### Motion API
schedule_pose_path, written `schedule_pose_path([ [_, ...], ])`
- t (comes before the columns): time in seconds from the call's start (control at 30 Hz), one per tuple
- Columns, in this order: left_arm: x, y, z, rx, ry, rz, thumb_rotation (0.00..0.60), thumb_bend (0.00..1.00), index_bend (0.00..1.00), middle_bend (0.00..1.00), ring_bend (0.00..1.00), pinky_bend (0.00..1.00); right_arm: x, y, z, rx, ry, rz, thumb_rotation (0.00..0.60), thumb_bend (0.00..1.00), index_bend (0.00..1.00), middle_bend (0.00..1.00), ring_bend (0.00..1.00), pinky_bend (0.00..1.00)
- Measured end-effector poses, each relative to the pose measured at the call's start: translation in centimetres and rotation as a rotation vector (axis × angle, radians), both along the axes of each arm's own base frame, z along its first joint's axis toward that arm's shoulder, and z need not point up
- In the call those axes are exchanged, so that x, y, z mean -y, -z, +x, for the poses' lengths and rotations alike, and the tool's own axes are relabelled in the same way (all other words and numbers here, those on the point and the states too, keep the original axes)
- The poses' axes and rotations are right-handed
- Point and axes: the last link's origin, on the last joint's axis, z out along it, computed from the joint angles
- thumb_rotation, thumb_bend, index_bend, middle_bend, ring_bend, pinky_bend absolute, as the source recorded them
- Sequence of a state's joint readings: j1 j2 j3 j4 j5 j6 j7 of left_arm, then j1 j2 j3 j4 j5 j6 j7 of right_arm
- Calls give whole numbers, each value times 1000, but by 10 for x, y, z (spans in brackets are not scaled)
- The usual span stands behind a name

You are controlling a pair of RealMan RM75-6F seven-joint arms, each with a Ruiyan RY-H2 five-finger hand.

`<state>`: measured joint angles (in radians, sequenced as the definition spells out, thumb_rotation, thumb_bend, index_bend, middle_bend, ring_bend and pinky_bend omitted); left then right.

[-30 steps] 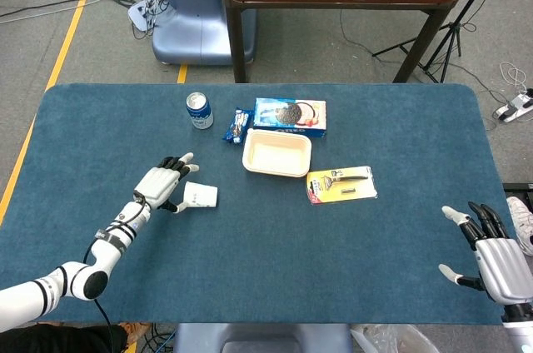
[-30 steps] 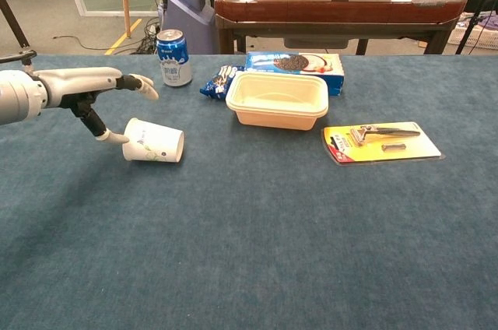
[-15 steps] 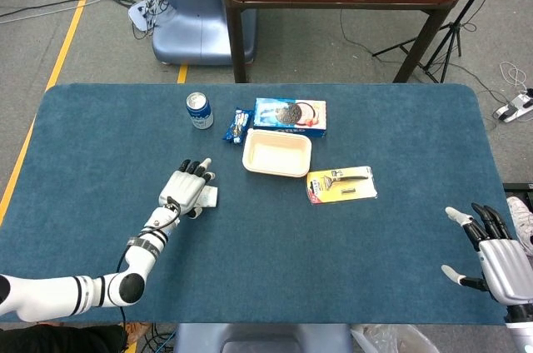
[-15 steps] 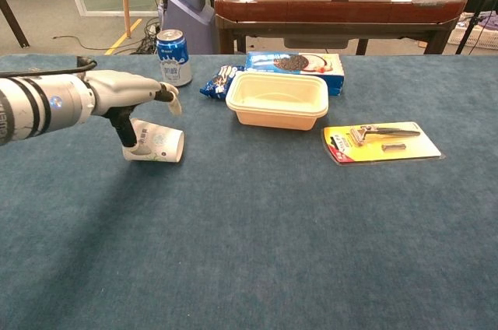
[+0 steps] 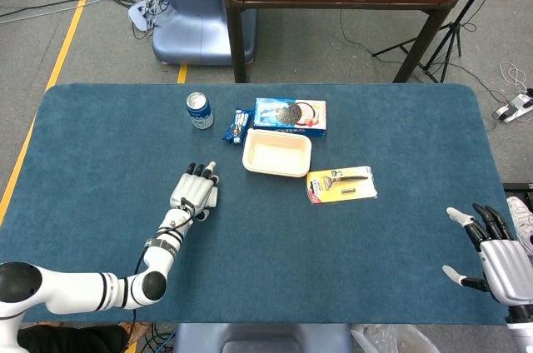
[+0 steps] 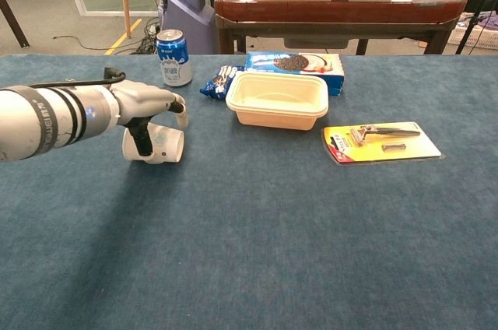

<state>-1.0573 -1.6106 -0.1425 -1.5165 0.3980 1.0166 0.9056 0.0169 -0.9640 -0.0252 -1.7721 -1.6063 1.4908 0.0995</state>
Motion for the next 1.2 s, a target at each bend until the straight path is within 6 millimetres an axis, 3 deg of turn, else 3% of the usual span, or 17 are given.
schedule_pose_path([
  [0.73, 0, 9, -3, -125, 30, 28, 600, 229, 355, 0, 0, 0, -3, -2, -3, 2, 20, -6, 600, 108, 170, 241, 18, 0],
  [0.93, -1, 5, 0, -29, 12, 30, 600, 229, 367, 0, 0, 0, -2, -1, -3, 4, 20, -3, 600, 109, 170, 241, 18, 0],
  [1.2, -7, -10, 0, 277, -62, 30, 600, 229, 363, 0, 0, 0, -2, -1, -3, 2, 18, -6, 600, 108, 170, 241, 18, 0],
])
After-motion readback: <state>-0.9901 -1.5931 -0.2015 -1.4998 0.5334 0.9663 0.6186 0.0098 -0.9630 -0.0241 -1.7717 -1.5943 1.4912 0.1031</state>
